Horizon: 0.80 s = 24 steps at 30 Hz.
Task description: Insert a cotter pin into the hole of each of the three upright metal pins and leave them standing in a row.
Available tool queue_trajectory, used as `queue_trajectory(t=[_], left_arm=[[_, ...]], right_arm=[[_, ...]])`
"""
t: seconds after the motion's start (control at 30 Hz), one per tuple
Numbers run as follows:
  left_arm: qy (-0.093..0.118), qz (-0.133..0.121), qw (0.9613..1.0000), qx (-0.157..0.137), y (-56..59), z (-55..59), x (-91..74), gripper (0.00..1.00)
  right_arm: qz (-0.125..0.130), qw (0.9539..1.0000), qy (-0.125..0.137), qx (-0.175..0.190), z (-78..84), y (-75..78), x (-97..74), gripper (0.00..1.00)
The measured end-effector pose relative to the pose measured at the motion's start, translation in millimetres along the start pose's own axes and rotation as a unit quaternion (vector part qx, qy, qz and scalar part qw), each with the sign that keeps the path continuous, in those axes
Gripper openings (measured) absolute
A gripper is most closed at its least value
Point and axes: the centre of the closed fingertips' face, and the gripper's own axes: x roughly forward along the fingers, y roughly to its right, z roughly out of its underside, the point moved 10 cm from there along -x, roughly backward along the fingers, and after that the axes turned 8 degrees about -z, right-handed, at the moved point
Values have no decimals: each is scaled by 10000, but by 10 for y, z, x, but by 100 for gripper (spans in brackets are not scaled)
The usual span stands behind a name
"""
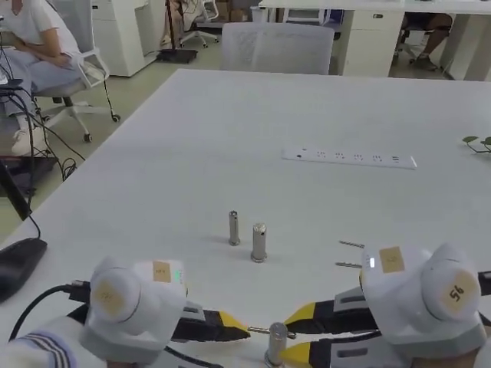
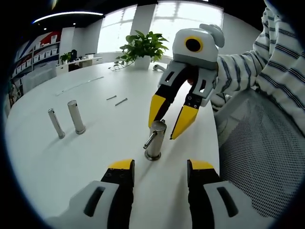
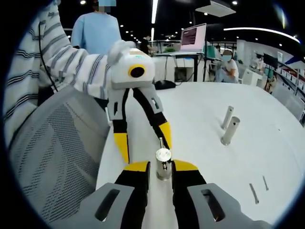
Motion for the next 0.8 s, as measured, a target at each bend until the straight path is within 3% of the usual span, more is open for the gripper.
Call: queue_trajectory(t=[0.3,0.53,0.8], left_arm=[[55,-149,9996,-246,-4,83,-157,61],[4,-286,9989,-359,12,118,-266,66],[-5,-359,9986,-398,55,148,-359,83]], right_arm=[[-42,9999,101,110,28,15,54,21],[-37,9999,154,42,49,24,85,21],[-66,9999,122,-63,73,32,134,20]])
